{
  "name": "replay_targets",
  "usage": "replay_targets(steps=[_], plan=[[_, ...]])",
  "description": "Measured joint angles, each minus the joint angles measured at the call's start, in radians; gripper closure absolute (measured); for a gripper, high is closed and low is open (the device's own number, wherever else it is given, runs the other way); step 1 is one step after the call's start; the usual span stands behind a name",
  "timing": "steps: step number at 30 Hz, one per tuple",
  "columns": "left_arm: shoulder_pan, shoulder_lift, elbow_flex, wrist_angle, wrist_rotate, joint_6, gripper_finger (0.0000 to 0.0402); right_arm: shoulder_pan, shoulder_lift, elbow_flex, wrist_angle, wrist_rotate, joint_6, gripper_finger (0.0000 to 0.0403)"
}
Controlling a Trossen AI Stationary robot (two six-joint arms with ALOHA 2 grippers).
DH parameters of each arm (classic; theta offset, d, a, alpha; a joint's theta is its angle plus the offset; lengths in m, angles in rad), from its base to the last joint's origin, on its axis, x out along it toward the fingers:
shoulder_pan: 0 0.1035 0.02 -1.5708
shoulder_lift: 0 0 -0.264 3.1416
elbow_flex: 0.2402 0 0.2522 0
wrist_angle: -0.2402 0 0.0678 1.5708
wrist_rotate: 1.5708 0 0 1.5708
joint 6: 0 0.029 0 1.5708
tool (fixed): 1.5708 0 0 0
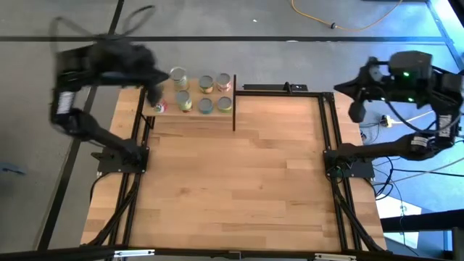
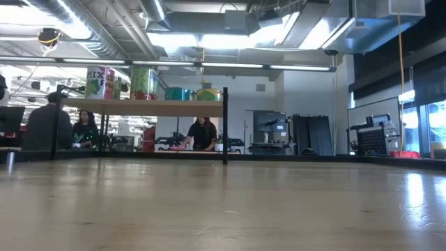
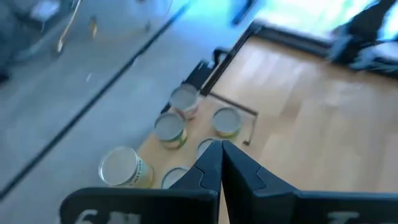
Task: Pick and place cans onto a shelf
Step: Return to Home Position
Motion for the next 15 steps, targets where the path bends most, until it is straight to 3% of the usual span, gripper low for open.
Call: replay_targets(steps=[8, 15], plan=[[-0.083, -0.248, -0.029, -0.007, 0.080, 0.029, 0.0401, 0.000, -0.219, -0.174, 0.006, 0.050, 0.191, 0.0402], [-0.091, -0.492, -0.179, 0.012, 0.090, 0.032, 0.0401, 0.000, -0.483, -0.483, 0.244, -0.019, 0.228, 0.0402]])
